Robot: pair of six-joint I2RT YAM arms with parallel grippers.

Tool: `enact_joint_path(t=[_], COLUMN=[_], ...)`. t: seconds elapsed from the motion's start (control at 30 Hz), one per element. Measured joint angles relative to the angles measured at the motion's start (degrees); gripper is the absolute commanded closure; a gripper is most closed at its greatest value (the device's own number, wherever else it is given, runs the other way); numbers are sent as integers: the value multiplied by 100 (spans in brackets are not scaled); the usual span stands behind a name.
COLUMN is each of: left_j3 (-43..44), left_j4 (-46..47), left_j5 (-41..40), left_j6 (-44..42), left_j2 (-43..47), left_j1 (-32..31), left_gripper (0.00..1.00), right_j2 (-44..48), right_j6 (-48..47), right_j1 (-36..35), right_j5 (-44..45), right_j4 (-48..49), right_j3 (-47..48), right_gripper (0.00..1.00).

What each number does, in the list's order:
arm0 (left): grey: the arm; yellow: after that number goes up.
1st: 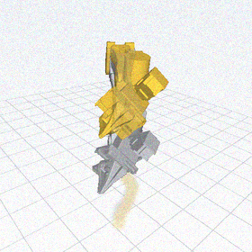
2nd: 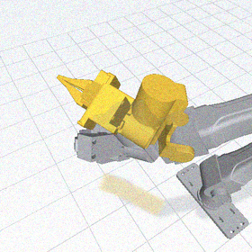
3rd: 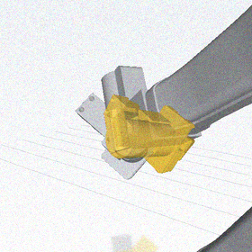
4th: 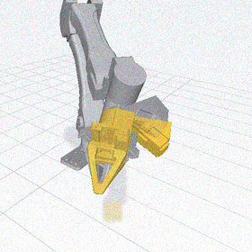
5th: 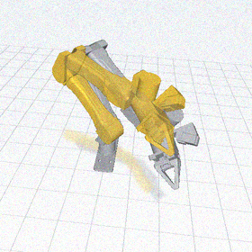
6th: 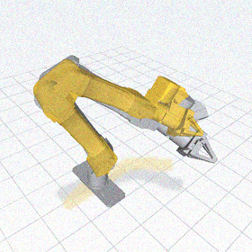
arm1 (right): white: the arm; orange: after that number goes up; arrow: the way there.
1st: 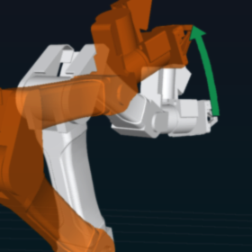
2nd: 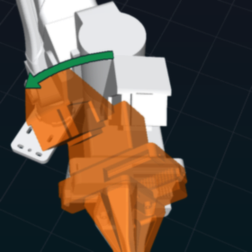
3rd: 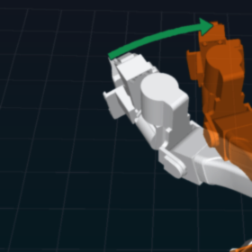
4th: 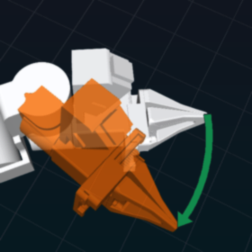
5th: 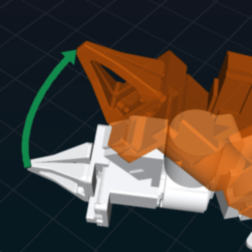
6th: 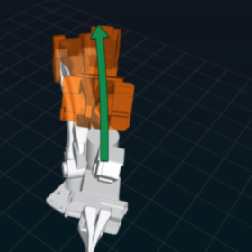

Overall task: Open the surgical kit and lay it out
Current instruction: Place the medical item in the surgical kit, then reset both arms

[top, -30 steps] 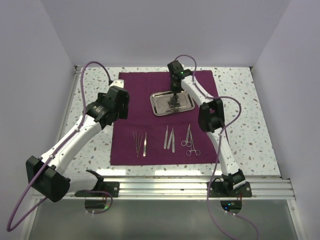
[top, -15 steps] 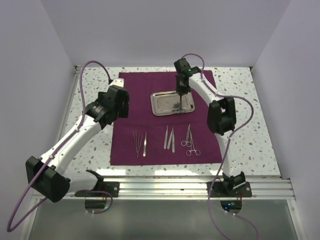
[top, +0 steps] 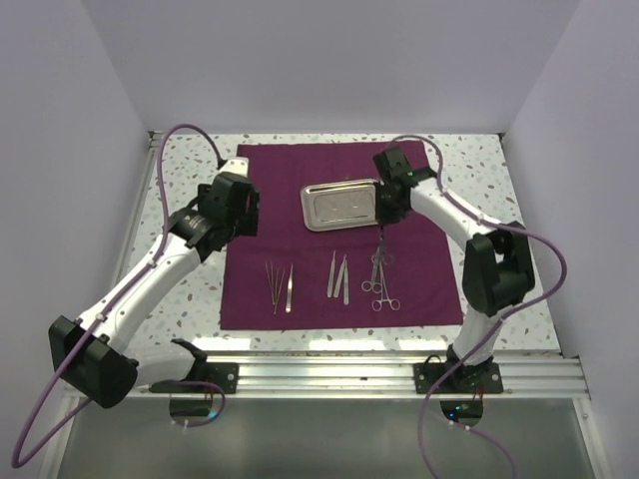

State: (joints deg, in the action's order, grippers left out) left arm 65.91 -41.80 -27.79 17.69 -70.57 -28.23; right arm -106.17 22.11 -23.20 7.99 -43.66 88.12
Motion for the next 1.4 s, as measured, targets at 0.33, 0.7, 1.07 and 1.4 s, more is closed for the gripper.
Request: enact_joint_path(t=[0.33, 0.7, 1.07, 1.4], left_j3=[-9, -46, -330, -264], left_j4=[114, 170, 525, 990], left_j5=[247, 254, 197, 188], left_j6=[-33, -33, -57, -229], left_j2=[2, 81, 170, -162], left_j1=[0, 0, 4, 13], left_gripper=[21, 19, 16, 16], right_j2=[809, 1322, 2129, 3652], right_j6=[264, 260, 13, -337], right_j1=[-52, -129, -129, -140], right_j5=[-409, -463, -133, 160], right_j4=[953, 896, 404, 1108], right_j3=[-2603, -2627, -1051, -1062], right_gripper=[96, 3, 2, 2])
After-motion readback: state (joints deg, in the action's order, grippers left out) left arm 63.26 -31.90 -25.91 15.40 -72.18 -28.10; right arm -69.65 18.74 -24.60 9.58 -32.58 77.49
